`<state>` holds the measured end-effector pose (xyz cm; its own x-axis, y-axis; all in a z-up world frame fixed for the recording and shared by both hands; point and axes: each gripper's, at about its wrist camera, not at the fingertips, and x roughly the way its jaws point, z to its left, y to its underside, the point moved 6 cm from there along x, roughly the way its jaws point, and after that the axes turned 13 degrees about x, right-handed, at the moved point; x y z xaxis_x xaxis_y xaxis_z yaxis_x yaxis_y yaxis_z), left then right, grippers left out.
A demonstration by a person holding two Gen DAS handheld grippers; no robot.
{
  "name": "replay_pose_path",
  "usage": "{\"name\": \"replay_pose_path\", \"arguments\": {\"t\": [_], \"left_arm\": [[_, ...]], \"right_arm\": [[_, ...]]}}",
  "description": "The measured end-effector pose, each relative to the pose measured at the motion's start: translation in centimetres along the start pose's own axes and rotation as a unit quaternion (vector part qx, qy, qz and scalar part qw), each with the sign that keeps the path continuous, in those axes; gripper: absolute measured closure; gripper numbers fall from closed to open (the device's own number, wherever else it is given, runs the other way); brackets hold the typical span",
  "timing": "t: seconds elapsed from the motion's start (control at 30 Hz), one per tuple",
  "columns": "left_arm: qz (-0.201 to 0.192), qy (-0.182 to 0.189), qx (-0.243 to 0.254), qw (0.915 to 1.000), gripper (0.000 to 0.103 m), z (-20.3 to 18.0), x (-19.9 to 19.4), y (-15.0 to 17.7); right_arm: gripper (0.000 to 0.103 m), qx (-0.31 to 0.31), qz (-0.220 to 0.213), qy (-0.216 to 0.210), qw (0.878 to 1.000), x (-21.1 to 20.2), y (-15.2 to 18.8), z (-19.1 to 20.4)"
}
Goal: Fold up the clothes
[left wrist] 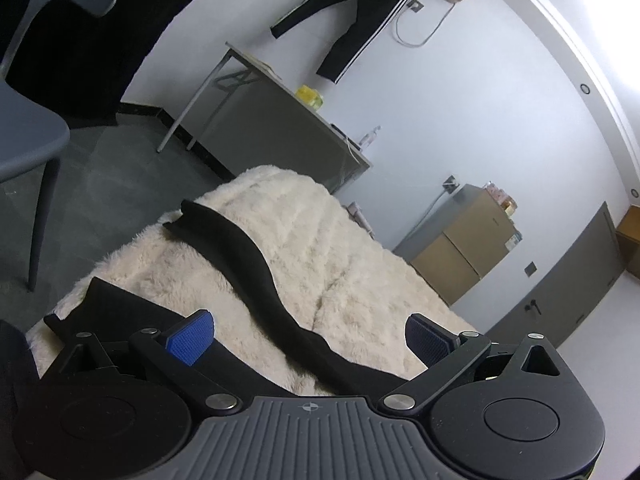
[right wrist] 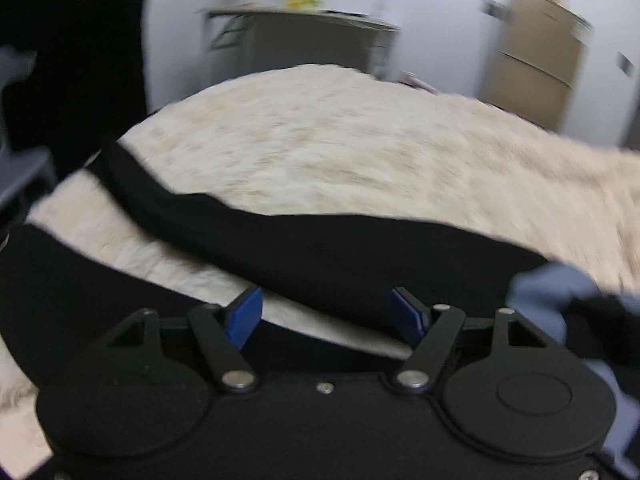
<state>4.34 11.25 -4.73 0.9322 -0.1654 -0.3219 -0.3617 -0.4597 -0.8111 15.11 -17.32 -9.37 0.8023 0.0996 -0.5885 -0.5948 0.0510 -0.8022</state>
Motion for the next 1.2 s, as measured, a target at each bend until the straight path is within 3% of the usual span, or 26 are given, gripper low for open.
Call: {"name": "replay_pose_path", "arguments": {"t": [0.17,0.27,0.4,0.5,0.53,0.6,0.67,0.77,0.87,1.0,1.07,1.2], "left_arm": [[0.002,0.001,0.006,1.0,0.002,-0.3,0.2,0.1],[0.002,-0.001,0.0,1.0,0.002,-0.1,0.4,0.2],[0.007,-0.002,-0.002,1.0,0.002,-0.1,0.7,0.3],[0.003,-0.004,0.003,1.0,0.002,-0.2,0.6,0.3],[0.001,-0.004,0.003,1.0,0.002,-0.2,0.5,0.3],[-0.001,-0.005,0.001,1.0,0.002,-0.1,0.3,0.2],[-0.003,-0.005,-0.002,1.0,0.002,0.1,0.2,0.2],[-0.004,-0.002,-0.006,1.0,0.002,0.1,0.1,0.2],[-0.001,0.003,-0.003,1.0,0.002,0.0,0.2,0.2],[-0.013,0.005,-0.001,0.9999,0.002,-0.1,-0.1,-0.1],[-0.021,0.004,-0.005,0.9998,0.002,0.0,-0.3,-0.3],[-0.026,0.003,-0.012,0.9996,0.002,0.3,-0.6,-0.3]], "right_arm": [[0.034,0.091,-0.019,0.03,0.995,-1.5,-0.4,-6.0],[0.034,0.151,-0.012,0.027,0.988,-1.5,-1.0,-8.3],[0.034,0.179,0.006,-0.046,0.983,0.0,-2.1,-6.1],[0.034,0.173,0.027,-0.114,0.978,1.9,-2.8,-0.8],[0.034,0.184,0.057,-0.151,0.97,3.3,-2.7,2.0],[0.034,0.216,0.097,-0.167,0.957,4.8,-2.1,4.1],[0.034,0.276,0.14,-0.183,0.933,6.3,-0.8,6.5],[0.034,0.324,0.167,-0.168,0.916,8.5,0.6,7.6],[0.038,0.398,0.18,-0.14,0.888,9.8,1.1,7.2],[0.037,0.322,0.137,-0.158,0.924,7.7,-0.7,9.6],[0.037,0.237,0.105,-0.186,0.948,6.8,-2.2,12.5],[0.037,0.097,0.064,-0.238,0.964,7.2,-4.8,17.3]]}}
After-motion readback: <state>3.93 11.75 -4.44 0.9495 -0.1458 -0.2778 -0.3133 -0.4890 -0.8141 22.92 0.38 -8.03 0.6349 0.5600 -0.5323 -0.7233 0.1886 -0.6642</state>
